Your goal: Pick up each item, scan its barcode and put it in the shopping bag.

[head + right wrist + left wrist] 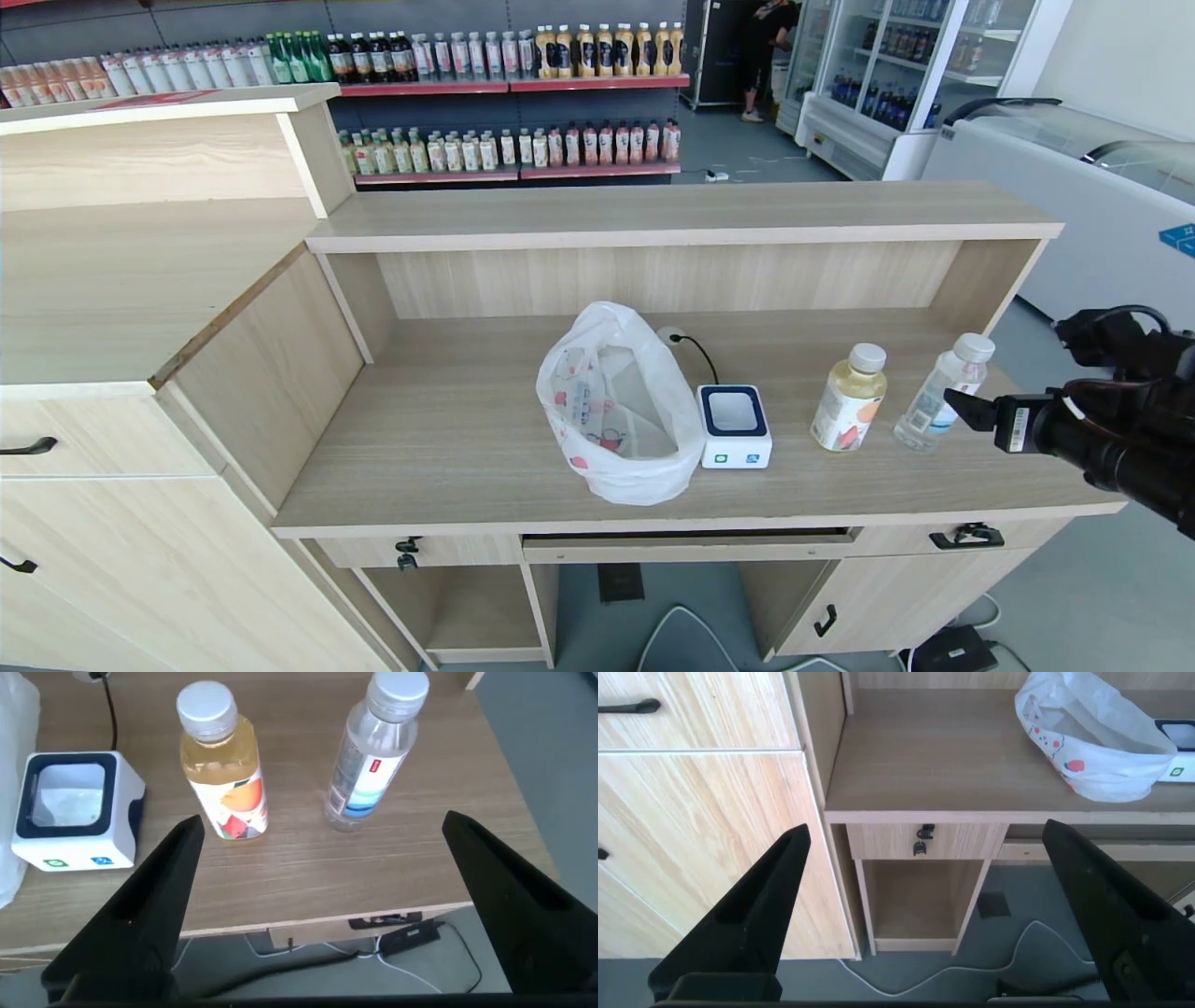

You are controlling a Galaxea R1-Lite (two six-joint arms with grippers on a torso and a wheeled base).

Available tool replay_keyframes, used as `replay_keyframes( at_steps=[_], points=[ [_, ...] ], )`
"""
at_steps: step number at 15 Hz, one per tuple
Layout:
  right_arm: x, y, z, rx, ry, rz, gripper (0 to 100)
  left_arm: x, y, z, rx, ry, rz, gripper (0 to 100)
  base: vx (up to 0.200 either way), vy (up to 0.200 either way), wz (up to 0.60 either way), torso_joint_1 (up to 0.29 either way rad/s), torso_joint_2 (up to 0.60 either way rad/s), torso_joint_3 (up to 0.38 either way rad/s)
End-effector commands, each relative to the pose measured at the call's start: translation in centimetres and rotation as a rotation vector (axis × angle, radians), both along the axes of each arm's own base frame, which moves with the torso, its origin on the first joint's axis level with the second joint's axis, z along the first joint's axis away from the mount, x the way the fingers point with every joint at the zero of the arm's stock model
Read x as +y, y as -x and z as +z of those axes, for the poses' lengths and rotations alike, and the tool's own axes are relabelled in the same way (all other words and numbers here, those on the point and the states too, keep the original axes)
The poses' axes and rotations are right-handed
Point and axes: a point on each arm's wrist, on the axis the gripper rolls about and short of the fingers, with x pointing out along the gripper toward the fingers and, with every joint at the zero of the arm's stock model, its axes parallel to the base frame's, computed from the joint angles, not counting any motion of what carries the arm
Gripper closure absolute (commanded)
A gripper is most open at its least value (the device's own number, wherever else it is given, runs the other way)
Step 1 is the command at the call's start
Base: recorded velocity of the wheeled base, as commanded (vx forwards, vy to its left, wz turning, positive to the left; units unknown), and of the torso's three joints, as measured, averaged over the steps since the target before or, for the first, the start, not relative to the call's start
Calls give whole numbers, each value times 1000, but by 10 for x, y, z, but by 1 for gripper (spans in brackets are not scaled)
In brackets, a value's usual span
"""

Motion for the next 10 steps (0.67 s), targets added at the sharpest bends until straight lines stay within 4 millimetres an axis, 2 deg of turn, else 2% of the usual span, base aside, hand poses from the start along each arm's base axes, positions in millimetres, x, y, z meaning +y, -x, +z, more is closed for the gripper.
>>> replay_keyframes(
  at_steps=[1,5,10],
  points=[
    [-4,-32,-32,84,-5,0,0,0,0,0,1,0,1,0,0,0,0,0,0,0],
    [-7,-51,-61,74,14,-2,0,0,0,0,1,0,1,0,0,0,0,0,0,0],
    [6,-76,-73,52,17,46,0,0,0,0,1,0,1,0,0,0,0,0,0,0]
  ],
)
